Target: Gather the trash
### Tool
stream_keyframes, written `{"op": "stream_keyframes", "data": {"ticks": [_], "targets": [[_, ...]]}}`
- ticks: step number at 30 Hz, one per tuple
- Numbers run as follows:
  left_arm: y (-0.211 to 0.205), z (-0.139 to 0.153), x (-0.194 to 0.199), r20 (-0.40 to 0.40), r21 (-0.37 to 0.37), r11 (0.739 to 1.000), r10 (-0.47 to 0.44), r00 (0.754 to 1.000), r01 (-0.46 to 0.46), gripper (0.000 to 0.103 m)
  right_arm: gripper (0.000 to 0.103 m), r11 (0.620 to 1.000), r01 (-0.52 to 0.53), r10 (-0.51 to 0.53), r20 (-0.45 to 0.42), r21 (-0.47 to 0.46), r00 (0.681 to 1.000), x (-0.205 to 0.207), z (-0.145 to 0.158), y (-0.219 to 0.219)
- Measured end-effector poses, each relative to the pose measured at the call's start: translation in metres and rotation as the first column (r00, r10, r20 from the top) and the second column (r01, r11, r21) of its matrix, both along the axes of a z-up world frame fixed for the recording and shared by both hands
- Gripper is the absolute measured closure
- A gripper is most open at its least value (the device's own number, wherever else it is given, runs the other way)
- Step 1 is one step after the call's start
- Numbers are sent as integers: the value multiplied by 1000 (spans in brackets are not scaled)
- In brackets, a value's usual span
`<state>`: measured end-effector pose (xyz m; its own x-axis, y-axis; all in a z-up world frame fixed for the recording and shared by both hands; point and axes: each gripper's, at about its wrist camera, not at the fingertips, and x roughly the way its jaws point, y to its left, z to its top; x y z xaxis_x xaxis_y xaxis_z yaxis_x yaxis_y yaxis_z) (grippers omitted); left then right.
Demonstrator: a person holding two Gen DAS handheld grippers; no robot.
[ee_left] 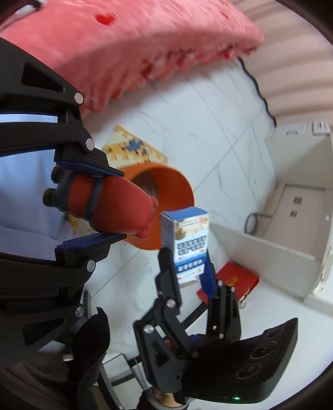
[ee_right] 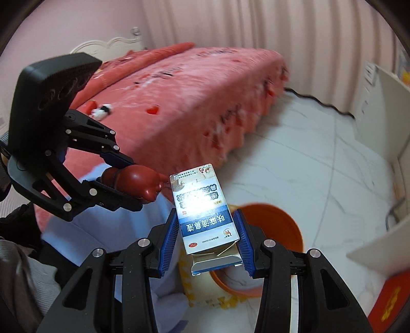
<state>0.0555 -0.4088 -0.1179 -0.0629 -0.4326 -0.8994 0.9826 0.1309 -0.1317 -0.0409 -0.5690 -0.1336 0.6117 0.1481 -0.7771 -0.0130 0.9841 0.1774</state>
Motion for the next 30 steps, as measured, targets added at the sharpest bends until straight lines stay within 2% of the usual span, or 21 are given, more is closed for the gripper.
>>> {"op": "stream_keyframes", "data": {"ticks": [5,9,14,16,18,19,21,26,30], "targets": [[-36,-28,-2,-47,25,999,-47,998,48,60,59,997,79,-78,-54,18,995,-8,-34,-34],[-58,-51,5,-84,44,998,-48,995,52,60,59,989,140,-136,-107,35,985,-11,-64,-54],[-77,-75,9,-92,77,996,-43,995,51,60,59,981,189,-180,-144,52,973,-12,-92,-73],[-82,-78,8,-71,87,995,-39,997,45,58,56,978,200,-191,-144,54,971,-12,-97,-75],[-84,-81,6,-57,97,994,-41,998,46,44,53,976,212,-202,-146,56,968,-11,-102,-77],[-84,-81,4,-39,102,994,-32,999,36,33,45,974,217,-207,-149,56,967,-10,-105,-78],[-85,-81,5,-37,104,994,-19,999,22,32,40,973,227,-218,-149,44,965,-8,-109,-79],[-78,-77,5,-48,107,994,-6,999,11,32,40,973,221,-209,-155,62,965,-7,-107,-74],[-67,-67,5,-31,98,995,3,1000,0,32,40,978,198,-188,-134,63,973,-6,-92,-60]]}}
